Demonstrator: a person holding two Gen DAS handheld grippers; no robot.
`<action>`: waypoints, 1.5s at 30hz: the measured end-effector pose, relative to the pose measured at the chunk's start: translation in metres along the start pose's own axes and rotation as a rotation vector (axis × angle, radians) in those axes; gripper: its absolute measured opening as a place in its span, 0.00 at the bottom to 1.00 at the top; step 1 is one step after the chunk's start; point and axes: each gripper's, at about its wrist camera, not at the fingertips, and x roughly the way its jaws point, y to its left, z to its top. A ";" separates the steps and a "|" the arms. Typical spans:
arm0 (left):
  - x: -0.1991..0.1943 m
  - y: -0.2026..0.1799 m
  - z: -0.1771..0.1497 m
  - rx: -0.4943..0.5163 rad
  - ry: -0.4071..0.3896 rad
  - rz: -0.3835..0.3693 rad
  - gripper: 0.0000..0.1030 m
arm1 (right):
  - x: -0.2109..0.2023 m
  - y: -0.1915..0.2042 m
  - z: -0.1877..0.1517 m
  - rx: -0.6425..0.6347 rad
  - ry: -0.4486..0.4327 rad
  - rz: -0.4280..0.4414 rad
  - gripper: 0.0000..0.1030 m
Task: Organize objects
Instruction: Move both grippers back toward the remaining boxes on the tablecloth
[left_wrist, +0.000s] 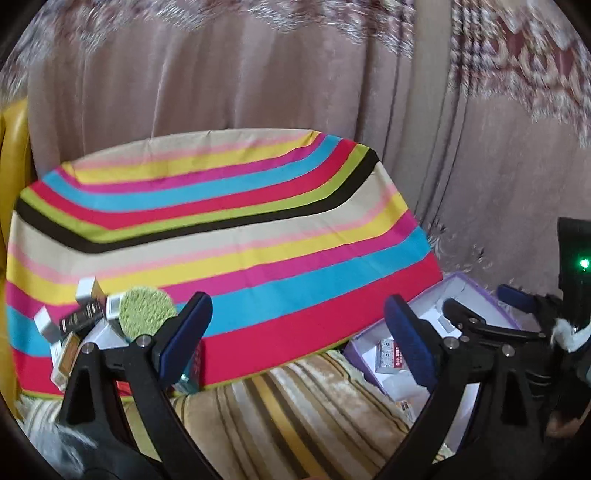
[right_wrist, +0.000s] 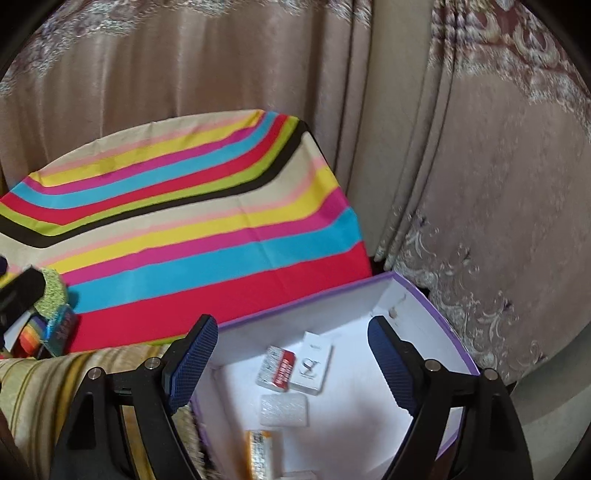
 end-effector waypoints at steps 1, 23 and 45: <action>-0.001 0.003 -0.001 0.000 0.007 0.012 0.93 | -0.002 0.004 0.000 -0.002 -0.016 0.019 0.82; -0.043 0.145 -0.041 -0.315 0.077 0.118 0.89 | 0.008 0.128 -0.011 -0.168 0.159 0.490 0.82; -0.045 0.279 -0.064 -0.530 0.123 0.307 0.77 | 0.049 0.218 -0.006 -0.199 0.316 0.517 0.66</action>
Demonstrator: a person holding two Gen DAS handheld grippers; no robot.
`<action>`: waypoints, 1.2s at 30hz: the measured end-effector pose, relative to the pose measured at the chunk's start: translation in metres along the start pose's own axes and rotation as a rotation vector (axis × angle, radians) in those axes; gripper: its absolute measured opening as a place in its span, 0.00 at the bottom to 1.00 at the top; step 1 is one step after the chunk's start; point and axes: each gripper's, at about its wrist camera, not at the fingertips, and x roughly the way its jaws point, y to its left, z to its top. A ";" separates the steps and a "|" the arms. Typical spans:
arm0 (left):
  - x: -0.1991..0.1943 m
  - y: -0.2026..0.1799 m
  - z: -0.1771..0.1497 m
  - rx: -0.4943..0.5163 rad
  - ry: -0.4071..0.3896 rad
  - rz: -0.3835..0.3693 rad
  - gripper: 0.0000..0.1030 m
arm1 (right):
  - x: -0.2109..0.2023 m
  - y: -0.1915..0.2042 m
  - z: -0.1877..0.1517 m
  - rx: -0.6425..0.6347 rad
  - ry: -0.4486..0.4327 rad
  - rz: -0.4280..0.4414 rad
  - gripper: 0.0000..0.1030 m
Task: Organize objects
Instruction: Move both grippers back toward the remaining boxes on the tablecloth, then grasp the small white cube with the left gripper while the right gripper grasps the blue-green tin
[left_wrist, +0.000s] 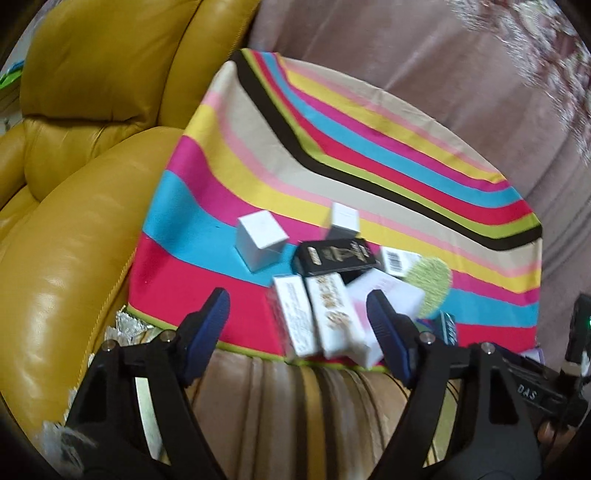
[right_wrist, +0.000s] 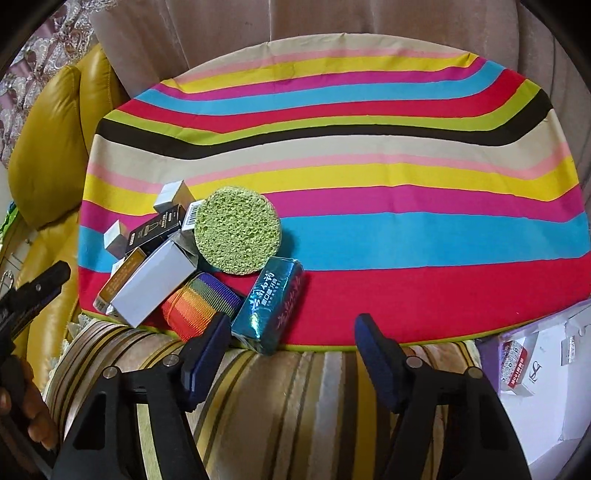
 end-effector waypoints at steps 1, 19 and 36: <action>0.003 0.002 0.003 -0.007 0.004 -0.001 0.77 | 0.002 0.000 0.001 0.006 0.004 -0.001 0.65; 0.080 0.030 0.051 -0.154 0.094 0.085 0.76 | 0.037 0.004 0.021 0.046 0.050 0.002 0.65; 0.106 0.038 0.049 -0.186 0.157 0.089 0.38 | 0.061 -0.004 0.022 0.086 0.118 -0.022 0.43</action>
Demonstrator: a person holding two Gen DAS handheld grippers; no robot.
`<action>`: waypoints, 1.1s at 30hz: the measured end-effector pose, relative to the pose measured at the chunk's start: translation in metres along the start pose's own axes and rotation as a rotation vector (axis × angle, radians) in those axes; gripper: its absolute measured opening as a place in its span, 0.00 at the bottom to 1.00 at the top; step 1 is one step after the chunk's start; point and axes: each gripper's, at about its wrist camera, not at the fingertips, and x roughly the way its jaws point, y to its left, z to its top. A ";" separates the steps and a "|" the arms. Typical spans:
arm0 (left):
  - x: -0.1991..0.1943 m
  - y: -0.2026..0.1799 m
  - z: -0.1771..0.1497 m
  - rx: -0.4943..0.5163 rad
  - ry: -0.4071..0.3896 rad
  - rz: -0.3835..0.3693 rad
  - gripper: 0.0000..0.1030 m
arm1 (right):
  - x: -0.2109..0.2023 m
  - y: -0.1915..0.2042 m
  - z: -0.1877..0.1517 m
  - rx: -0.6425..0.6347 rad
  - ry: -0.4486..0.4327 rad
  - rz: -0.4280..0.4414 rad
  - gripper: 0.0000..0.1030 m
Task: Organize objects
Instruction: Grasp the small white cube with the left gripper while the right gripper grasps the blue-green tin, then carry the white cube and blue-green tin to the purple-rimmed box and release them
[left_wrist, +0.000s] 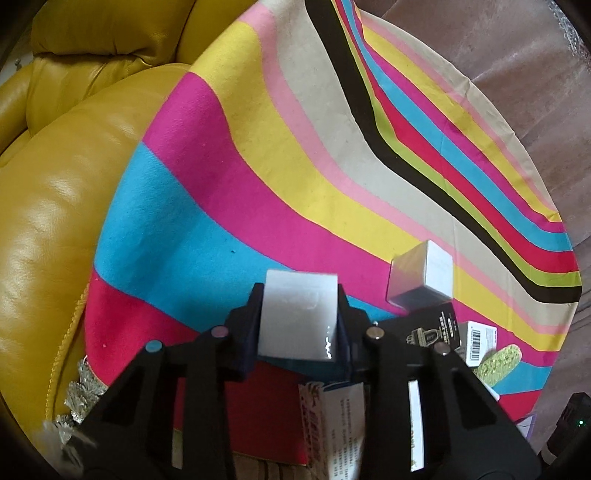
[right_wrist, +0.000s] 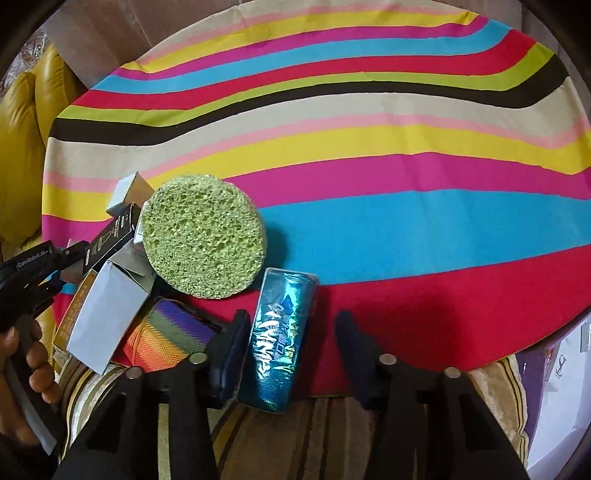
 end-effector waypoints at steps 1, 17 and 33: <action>-0.001 0.000 0.000 0.000 -0.004 -0.001 0.38 | 0.000 -0.001 0.000 0.003 -0.002 -0.003 0.39; -0.066 -0.012 -0.035 0.049 -0.143 -0.052 0.37 | -0.028 -0.007 -0.019 -0.011 -0.068 0.024 0.30; -0.107 -0.069 -0.090 0.215 -0.169 -0.099 0.37 | -0.065 -0.016 -0.036 -0.003 -0.145 0.042 0.29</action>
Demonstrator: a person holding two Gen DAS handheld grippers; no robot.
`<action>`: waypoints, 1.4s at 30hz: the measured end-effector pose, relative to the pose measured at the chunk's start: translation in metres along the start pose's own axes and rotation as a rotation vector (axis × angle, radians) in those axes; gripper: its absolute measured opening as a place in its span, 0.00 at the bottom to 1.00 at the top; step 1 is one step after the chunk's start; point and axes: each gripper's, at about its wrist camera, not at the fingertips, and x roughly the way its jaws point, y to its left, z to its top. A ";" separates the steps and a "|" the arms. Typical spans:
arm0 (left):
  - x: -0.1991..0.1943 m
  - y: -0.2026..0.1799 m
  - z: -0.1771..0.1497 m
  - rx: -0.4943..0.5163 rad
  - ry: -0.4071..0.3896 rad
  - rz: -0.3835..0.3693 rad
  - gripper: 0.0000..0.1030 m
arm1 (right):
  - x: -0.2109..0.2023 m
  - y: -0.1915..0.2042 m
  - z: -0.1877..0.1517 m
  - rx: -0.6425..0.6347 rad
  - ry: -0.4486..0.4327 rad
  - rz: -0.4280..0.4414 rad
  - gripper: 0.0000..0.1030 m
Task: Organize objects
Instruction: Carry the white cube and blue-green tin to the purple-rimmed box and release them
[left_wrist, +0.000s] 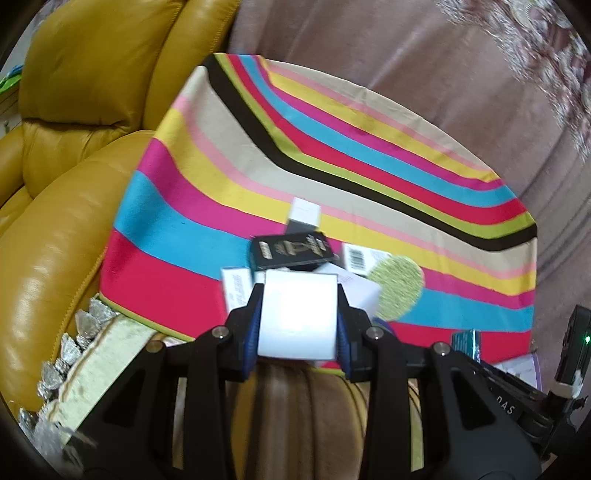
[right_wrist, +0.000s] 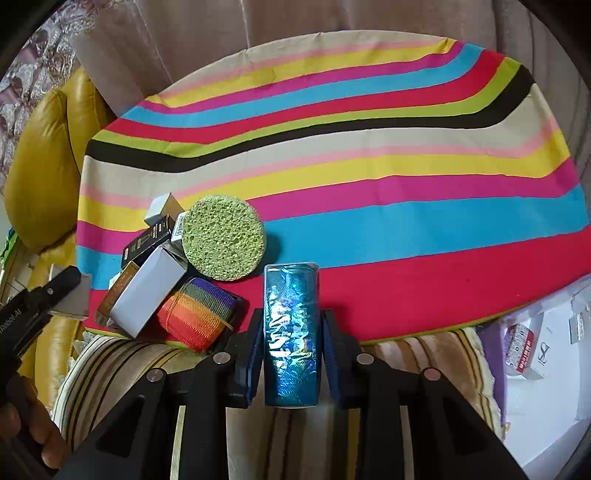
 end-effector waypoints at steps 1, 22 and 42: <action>0.000 -0.005 -0.002 0.007 0.003 -0.006 0.37 | -0.003 -0.002 -0.001 0.002 -0.005 0.002 0.29; -0.009 -0.111 -0.045 0.196 0.115 -0.214 0.37 | -0.064 -0.062 -0.033 0.095 -0.085 -0.023 0.29; 0.005 -0.223 -0.091 0.414 0.235 -0.373 0.37 | -0.110 -0.176 -0.090 0.364 -0.121 -0.203 0.29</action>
